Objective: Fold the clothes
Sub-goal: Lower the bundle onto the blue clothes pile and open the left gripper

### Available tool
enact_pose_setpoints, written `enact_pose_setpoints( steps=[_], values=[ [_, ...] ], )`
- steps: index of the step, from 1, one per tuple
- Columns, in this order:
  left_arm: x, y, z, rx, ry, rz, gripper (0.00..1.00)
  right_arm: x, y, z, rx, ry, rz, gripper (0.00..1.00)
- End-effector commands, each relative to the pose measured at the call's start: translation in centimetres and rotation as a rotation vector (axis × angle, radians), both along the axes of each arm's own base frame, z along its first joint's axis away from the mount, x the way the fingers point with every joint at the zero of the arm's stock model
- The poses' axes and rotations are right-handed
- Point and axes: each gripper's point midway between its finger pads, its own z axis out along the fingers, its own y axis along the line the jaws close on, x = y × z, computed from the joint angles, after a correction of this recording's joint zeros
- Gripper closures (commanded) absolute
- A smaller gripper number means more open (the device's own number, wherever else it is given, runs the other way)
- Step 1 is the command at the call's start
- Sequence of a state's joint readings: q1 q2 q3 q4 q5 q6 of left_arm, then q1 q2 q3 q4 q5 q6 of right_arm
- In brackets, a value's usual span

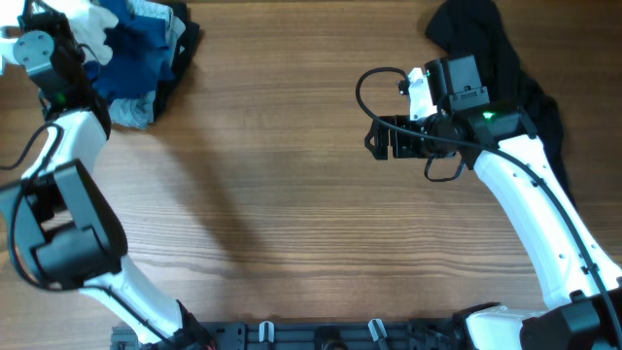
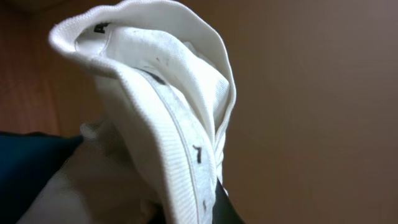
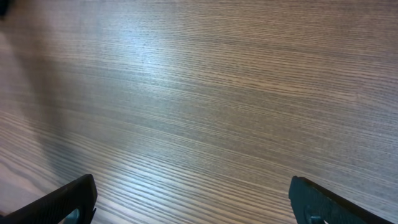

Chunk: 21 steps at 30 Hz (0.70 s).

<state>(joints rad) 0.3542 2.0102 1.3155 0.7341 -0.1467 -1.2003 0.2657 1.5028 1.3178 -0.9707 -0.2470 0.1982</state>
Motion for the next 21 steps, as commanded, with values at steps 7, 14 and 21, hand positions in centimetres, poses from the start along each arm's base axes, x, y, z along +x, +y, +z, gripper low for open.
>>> enact_pose_setpoints(
  steps=[7, 14, 21],
  values=[
    [2.4, -0.9, -2.9, -0.049, 0.017, -0.079, 0.96, 0.0, 1.1, 0.2, 0.054, 0.010, 0.007, 0.00],
    [3.5, -3.2, 6.2, -0.058, -0.287, -0.229, 0.96, 0.4, 1.2, 0.4, 0.059, -0.009, 0.008, 0.00],
    [4.9, -3.4, 6.3, -0.141, -0.231, -0.202, 0.96, 0.4, 1.2, 0.4, 0.058, -0.010, 0.009, 0.00]
  ],
)
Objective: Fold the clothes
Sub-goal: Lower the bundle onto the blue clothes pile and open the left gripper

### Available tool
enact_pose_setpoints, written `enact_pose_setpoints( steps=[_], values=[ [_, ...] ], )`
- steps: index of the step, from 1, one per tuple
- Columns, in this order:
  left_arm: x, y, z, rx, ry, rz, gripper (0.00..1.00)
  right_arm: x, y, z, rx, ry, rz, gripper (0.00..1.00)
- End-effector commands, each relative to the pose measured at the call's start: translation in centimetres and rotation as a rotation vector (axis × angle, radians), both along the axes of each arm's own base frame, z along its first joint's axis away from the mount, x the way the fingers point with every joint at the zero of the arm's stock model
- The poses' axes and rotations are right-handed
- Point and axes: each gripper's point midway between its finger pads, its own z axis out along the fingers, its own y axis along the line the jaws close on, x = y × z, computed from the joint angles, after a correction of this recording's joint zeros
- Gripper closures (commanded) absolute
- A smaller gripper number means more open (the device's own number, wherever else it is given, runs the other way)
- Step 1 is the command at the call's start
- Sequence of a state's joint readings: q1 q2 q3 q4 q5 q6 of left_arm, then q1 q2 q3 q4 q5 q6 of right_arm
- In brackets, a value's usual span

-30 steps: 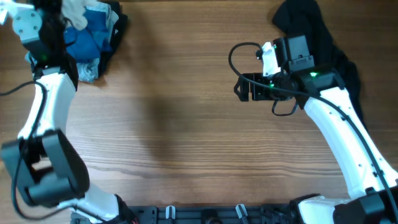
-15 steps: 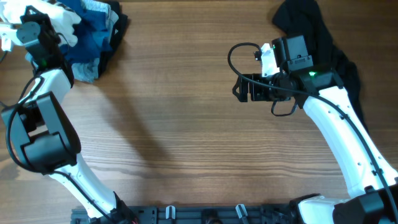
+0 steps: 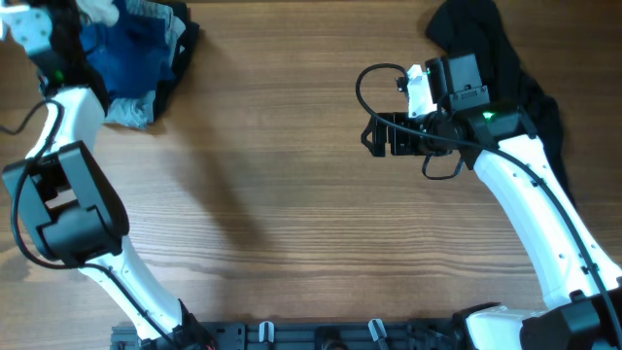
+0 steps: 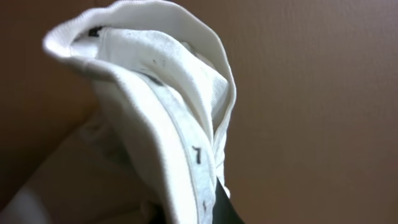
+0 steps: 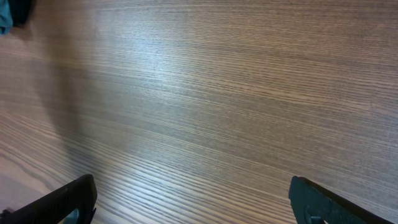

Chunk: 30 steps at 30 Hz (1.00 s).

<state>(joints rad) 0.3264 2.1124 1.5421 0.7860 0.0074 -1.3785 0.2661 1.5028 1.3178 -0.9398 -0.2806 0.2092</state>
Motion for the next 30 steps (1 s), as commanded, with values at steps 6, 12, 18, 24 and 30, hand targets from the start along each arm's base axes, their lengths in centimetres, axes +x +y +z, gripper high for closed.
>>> enact_pose_setpoints(
  steps=[6, 12, 18, 24, 30],
  values=[
    [1.5, -0.6, -8.4, -0.287, 0.233, -0.003, 0.96, 0.2, 0.5, 0.1, 0.018, -0.005, 0.010, 0.00],
    [0.3, -1.0, -13.8, -0.358, 0.454, -0.002, 0.96, -0.2, 0.5, -0.1, 0.013, 0.013, 0.009, 0.00],
    [-1.2, -0.7, -13.8, -0.303, 0.549, -0.138, 0.96, -0.1, 0.4, -0.1, 0.013, 0.011, 0.010, 0.00],
    [-4.7, 1.0, -13.6, -0.180, 0.700, -0.147, 0.96, -0.4, 0.7, -0.1, 0.025, 0.021, 0.017, 0.00],
    [-8.1, 2.0, -14.1, 0.026, 0.876, -0.174, 0.87, -1.6, 0.6, -0.5, 0.024, 0.077, 0.022, 0.01]
  ],
)
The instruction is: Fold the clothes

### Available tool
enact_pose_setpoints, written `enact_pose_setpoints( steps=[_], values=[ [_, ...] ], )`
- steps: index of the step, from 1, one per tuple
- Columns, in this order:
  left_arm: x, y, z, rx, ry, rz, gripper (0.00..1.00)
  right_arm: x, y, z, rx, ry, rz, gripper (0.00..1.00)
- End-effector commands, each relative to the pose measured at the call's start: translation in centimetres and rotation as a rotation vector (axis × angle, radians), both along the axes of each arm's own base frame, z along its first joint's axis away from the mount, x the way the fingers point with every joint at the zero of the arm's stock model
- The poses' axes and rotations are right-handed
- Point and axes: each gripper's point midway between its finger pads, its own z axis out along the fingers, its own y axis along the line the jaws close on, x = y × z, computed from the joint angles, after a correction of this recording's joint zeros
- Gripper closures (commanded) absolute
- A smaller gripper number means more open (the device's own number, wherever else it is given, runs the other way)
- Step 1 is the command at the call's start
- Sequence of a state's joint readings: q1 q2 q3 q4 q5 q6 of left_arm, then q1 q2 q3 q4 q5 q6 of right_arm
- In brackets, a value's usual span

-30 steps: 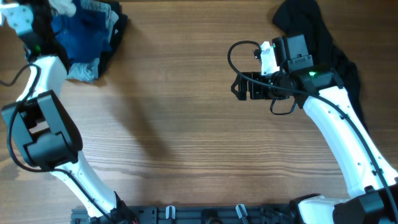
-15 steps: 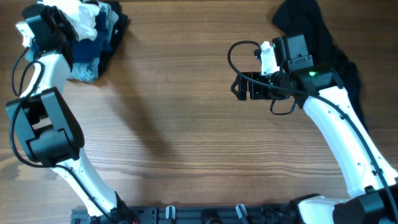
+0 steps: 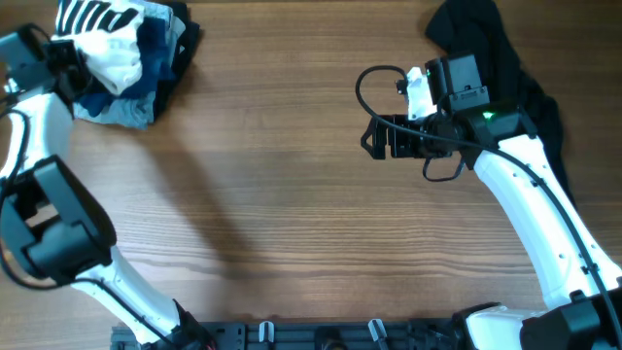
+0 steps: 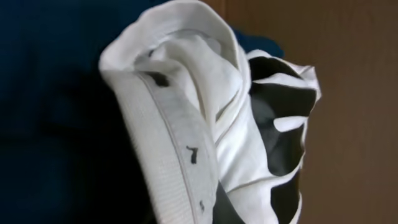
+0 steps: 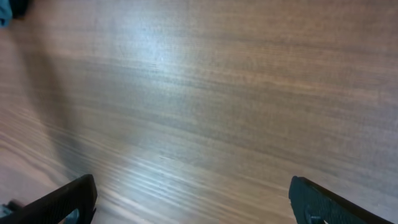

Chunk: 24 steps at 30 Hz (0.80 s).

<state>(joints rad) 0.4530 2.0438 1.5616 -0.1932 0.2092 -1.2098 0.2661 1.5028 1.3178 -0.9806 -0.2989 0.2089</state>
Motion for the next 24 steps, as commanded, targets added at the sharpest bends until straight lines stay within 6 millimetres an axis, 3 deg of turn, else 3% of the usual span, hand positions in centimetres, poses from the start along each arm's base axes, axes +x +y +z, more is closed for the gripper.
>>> enact_pose_setpoints(
  steps=[1, 3, 5, 6, 7, 13, 24],
  values=[
    [-1.5, 0.4, 2.9, 0.215, 0.033, -0.169, 0.77, -0.8, 0.5, -0.3, 0.017, 0.042, 0.014, 0.00],
    [-2.4, 0.2, 1.8, 0.215, 0.087, -0.195, 0.43, -1.2, 0.4, -0.4, 0.013, 0.055, 0.016, 0.00],
    [-3.1, -0.1, 0.9, 0.206, 0.131, -0.210, 0.15, -1.4, 0.6, -0.5, 0.008, 0.061, 0.027, 0.00],
    [-3.4, -0.3, 0.6, 0.199, 0.151, -0.215, 0.04, -1.5, 0.7, -0.5, 0.005, 0.062, 0.030, 0.00],
    [-3.8, -0.4, 0.2, 0.202, 0.172, -0.231, 0.00, -1.6, 0.9, -0.5, 0.004, 0.060, 0.040, 0.00],
    [-6.3, -0.1, -0.2, 0.186, 0.252, -0.249, 0.00, -1.7, 1.1, -0.5, -0.012, 0.047, 0.067, 0.00],
    [-16.6, 4.4, 5.2, 0.181, 0.377, -0.081, 0.00, -0.1, 1.3, 0.0, -0.013, -0.023, 0.059, 0.00]
  ],
)
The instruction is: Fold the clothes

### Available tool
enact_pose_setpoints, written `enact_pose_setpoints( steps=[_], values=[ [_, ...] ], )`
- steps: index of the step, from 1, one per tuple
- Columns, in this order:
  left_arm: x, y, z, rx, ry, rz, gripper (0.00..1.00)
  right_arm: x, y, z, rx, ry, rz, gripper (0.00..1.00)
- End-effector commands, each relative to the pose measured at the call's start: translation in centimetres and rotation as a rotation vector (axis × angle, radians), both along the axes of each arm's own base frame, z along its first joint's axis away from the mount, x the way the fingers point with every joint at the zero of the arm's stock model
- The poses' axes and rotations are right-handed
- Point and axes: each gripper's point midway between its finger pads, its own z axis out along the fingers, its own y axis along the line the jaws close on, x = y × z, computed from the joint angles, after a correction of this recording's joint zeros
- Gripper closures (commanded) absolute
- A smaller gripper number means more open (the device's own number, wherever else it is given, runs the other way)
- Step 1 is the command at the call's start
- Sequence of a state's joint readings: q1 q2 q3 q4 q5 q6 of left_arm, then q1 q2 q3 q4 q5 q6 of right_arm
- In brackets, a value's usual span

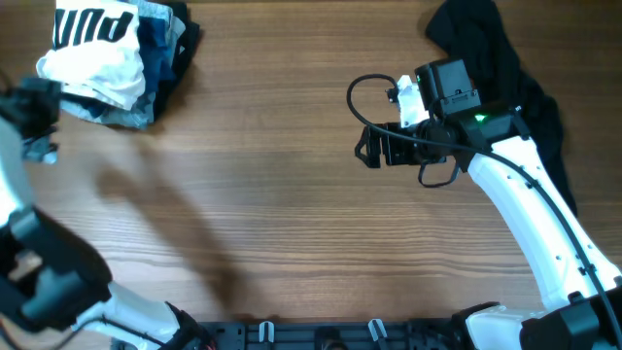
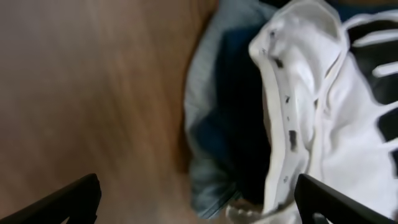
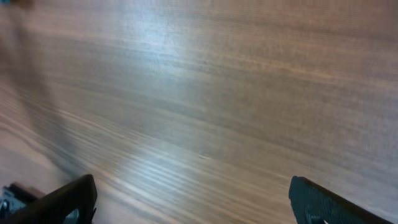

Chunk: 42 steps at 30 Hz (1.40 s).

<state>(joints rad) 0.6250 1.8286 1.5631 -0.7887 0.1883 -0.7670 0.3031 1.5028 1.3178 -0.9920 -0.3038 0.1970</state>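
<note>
A white garment with black stripes [image 1: 92, 49] lies on top of a pile of blue clothes [image 1: 160, 44] at the table's far left corner. In the left wrist view the white garment [image 2: 311, 93] and blue cloth [image 2: 224, 118] fill the right side. My left gripper [image 1: 39, 97] is just below and left of the pile, open and empty [image 2: 199, 208]; its image is blurred. My right gripper [image 1: 374, 148] hovers open over bare wood right of centre, nothing between its fingers [image 3: 193, 205].
A heap of black clothing [image 1: 486, 39] lies at the far right corner, behind and under the right arm. The wooden table [image 1: 272, 214] stretches between the two heaps. A black rail [image 1: 321, 335] runs along the near edge.
My left gripper was shut on the white garment over the pile; it is now open, down-left of the pile, with the garment lying on the pile. The right gripper is slightly further left.
My left gripper held the white garment at the pile's left edge, then at the table's far left corner. Then the striped garment was over the blue clothes, still gripped. Now it rests there, released. The right gripper stayed open over bare wood throughout.
</note>
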Motion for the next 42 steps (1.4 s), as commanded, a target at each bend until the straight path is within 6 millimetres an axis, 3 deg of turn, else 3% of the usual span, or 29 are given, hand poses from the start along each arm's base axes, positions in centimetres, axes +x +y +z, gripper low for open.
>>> enact_pose_setpoints(
  steps=[1, 5, 9, 14, 19, 23, 26, 30, 31, 32, 37, 39, 42],
  values=[
    [-3.2, 2.4, 4.2, 0.085, -0.033, 0.065, 0.00, 0.9, 0.2, 0.1, -0.007, -0.041, 0.009, 0.00],
    [-4.7, 3.7, 6.0, 0.120, -0.058, 0.094, 0.00, 1.5, 0.3, 0.4, 0.001, -0.068, 0.009, 0.00],
    [-4.9, 3.7, 6.5, 0.171, -0.051, 0.021, 0.00, 1.8, 0.4, 0.6, 0.006, -0.081, 0.009, 0.00],
    [-3.7, 2.0, 6.7, 0.197, -0.075, -0.161, 0.00, 2.2, 0.6, 0.8, 0.011, -0.103, 0.010, 0.00],
    [-1.3, -0.9, 7.4, 0.261, -0.131, -0.400, 0.00, 2.6, 0.7, 1.0, 0.009, -0.130, 0.030, 0.00],
    [1.7, -4.3, 8.2, 0.391, -0.161, -0.618, 0.00, 2.8, 0.8, 1.2, 0.012, -0.143, 0.031, 0.00],
    [5.3, -6.9, 9.0, 0.544, -0.193, -0.749, 0.00, 3.1, 0.8, 1.3, 0.016, -0.154, 0.031, 0.00],
    [10.1, -7.6, 9.6, 0.734, -0.207, -0.718, 0.00, 3.2, 0.8, 1.3, 0.015, -0.158, 0.030, 0.00],
    [13.3, -7.9, 9.6, 0.831, -0.244, -0.686, 0.00, 3.2, 0.8, 1.3, 0.014, -0.158, 0.029, 0.00],
    [14.5, -8.0, 9.4, 0.863, -0.264, -0.673, 0.00, 3.1, 0.8, 1.3, 0.013, -0.157, 0.029, 0.00],
    [19.0, -7.7, 6.4, 0.948, -0.313, -0.620, 0.00, 3.1, 0.7, 1.2, 0.007, -0.154, 0.028, 0.00],
    [20.5, -7.5, 4.0, 0.955, -0.324, -0.617, 0.00, 3.1, 0.6, 1.2, 0.004, -0.152, 0.026, 0.00],
    [21.5, -7.3, -1.3, 0.926, -0.283, -0.638, 0.00, 3.1, 0.6, 1.0, 0.004, -0.148, 0.026, 0.00]
  ],
)
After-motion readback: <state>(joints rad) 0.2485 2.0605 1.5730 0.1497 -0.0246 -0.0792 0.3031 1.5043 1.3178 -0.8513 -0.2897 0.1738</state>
